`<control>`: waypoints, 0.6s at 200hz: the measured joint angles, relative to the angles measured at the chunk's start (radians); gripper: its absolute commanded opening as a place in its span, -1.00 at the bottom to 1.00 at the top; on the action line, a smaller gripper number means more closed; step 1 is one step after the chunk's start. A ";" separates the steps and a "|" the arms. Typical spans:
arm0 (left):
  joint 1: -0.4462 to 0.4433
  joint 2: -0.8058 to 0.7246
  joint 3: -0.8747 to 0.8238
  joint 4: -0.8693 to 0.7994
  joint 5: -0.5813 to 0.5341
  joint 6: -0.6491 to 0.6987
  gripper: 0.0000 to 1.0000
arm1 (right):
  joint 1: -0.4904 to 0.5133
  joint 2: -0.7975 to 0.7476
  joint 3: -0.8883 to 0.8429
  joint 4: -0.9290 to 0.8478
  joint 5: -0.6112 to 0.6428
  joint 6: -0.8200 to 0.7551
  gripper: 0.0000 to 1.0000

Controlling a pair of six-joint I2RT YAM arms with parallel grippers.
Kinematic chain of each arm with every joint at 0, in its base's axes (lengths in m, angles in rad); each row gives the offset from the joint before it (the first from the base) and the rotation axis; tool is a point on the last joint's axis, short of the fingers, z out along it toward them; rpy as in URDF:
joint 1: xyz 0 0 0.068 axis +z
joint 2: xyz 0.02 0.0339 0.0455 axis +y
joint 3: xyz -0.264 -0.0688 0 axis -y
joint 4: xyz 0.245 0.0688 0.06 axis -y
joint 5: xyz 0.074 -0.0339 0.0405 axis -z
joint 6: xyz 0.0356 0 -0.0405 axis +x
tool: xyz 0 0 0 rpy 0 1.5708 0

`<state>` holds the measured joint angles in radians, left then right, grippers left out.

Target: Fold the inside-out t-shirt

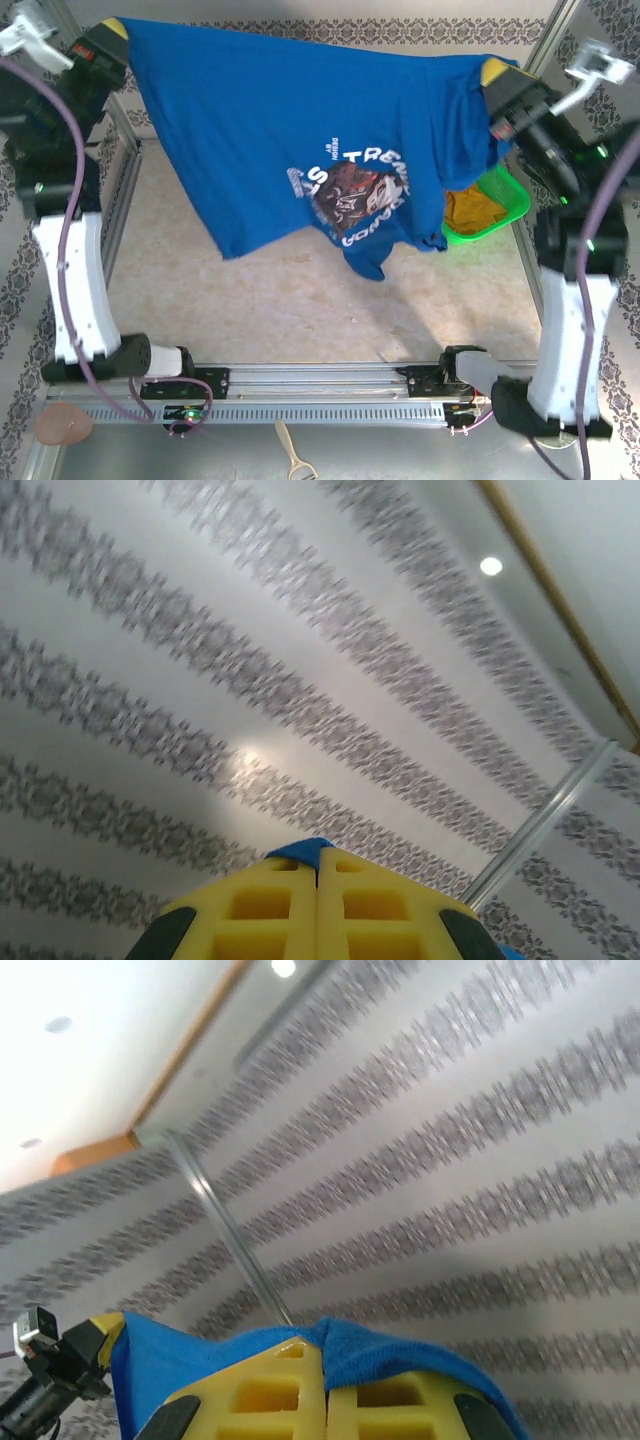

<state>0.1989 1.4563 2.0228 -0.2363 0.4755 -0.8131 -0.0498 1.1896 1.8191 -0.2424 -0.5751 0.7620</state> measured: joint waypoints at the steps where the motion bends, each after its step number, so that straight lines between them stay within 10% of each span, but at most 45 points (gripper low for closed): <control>1: 0.000 0.006 0.002 0.000 0.002 -0.002 -1.00 | 0.000 0.011 0.000 0.000 -0.002 0.000 -1.00; 68: 0.004 0.579 0.391 -0.264 0.080 -0.109 -1.00 | 0.007 0.369 0.043 -0.152 -0.039 0.041 -1.00; 120: 0.006 0.392 0.587 -0.290 0.102 -0.130 -1.00 | 0.008 0.241 0.191 -0.125 -0.043 0.054 -1.00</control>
<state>0.2050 1.8481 2.6099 -0.5266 0.5777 -0.9436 -0.0414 1.4307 2.0102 -0.3672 -0.6182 0.8162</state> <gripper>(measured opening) 0.050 0.064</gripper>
